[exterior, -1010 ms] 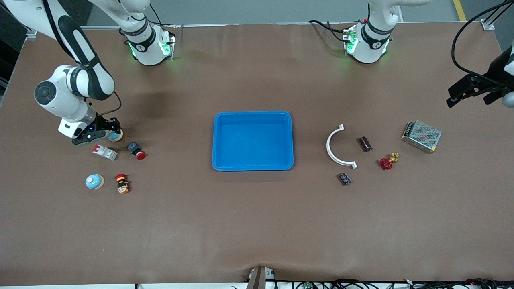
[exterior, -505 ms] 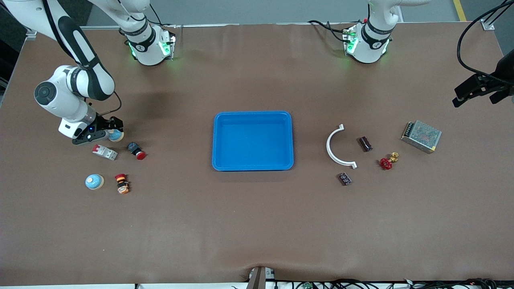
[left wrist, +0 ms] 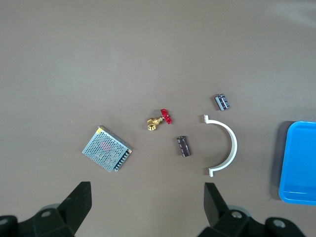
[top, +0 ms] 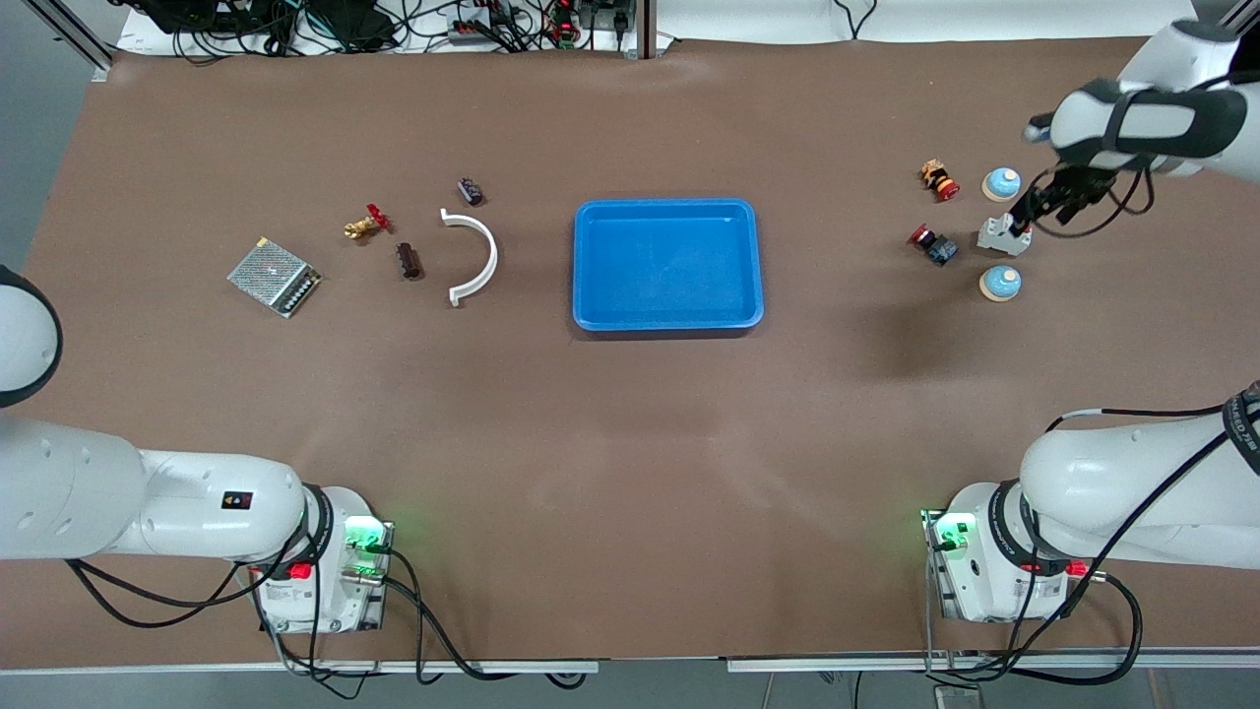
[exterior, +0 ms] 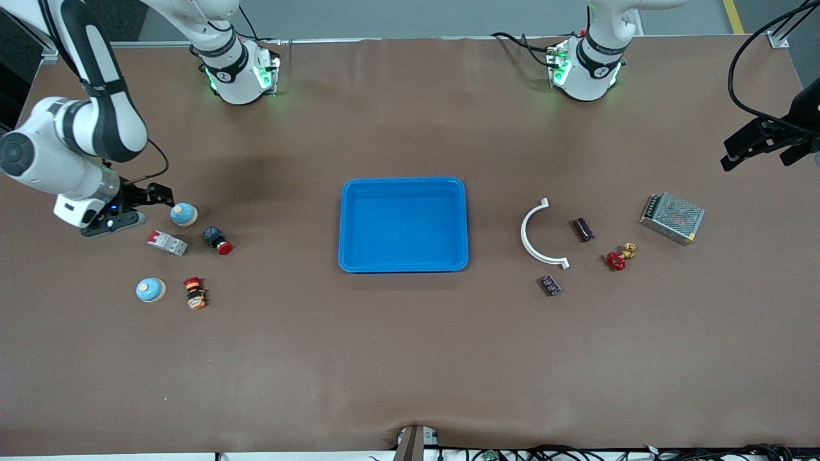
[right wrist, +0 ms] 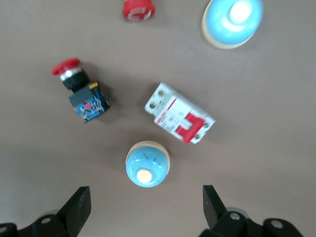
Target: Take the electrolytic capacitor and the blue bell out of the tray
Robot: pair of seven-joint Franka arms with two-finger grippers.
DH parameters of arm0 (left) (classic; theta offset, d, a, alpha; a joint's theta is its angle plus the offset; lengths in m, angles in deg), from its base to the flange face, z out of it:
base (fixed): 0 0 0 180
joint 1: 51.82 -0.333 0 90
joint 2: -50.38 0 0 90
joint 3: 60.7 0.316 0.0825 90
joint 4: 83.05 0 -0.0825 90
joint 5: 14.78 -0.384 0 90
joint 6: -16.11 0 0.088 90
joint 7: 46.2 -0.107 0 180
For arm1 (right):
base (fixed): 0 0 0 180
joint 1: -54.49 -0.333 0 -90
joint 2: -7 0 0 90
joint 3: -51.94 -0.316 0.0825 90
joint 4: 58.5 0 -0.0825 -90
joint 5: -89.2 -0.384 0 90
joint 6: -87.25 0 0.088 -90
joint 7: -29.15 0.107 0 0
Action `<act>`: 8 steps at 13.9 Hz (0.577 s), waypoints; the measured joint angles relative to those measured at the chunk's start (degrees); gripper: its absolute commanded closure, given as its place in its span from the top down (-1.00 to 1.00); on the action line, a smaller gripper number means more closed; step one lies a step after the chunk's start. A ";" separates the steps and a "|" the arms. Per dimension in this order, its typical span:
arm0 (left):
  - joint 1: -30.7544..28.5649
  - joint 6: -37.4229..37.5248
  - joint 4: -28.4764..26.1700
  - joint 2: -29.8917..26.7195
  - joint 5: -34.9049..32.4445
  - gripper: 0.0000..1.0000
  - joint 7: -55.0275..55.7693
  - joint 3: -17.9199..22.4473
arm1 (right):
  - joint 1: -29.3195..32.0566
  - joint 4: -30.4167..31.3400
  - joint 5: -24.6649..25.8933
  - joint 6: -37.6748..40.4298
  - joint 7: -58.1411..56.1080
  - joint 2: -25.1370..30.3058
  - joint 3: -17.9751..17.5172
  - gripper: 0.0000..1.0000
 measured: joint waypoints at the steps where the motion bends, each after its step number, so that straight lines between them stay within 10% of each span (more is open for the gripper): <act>1: 0.00 0.00 -0.01 0.01 0.00 1.00 0.00 0.00 | 0.00 -3.04 -0.04 2.51 0.22 -0.01 0.00 1.00; 8: 0.30 0.01 0.00 -0.01 0.00 1.00 -0.02 -0.24 | 0.07 -25.53 -0.11 13.64 4.49 -6.59 0.13 1.00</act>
